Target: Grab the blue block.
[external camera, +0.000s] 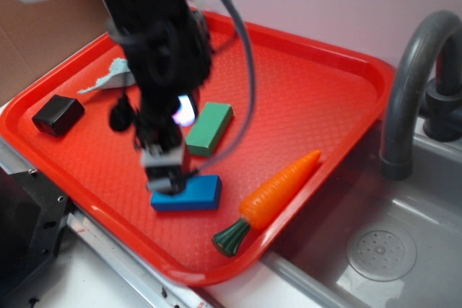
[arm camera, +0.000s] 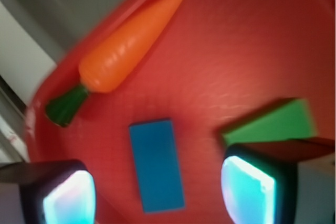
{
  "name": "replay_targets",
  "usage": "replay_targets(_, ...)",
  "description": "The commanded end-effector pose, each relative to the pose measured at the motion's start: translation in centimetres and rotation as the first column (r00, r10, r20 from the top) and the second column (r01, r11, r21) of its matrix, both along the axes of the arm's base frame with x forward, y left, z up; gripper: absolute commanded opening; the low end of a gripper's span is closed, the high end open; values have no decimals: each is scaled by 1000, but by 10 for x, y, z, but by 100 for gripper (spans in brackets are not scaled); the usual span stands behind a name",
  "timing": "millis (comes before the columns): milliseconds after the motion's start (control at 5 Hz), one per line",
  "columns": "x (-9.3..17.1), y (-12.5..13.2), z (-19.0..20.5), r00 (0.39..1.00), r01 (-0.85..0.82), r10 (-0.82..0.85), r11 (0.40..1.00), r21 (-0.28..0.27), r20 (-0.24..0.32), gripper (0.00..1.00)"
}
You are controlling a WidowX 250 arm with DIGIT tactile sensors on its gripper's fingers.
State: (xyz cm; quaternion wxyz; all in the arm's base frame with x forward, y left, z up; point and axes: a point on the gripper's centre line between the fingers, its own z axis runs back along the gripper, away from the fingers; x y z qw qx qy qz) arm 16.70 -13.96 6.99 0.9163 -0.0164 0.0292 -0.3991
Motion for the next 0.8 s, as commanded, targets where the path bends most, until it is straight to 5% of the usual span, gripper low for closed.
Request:
replay_targets(0, -15, -8, -24, 999, 40, -39, 998, 52, -14, 100)
replay_targets(600, -11, 7, -54, 998, -9, 17, 991, 131, -58, 100)
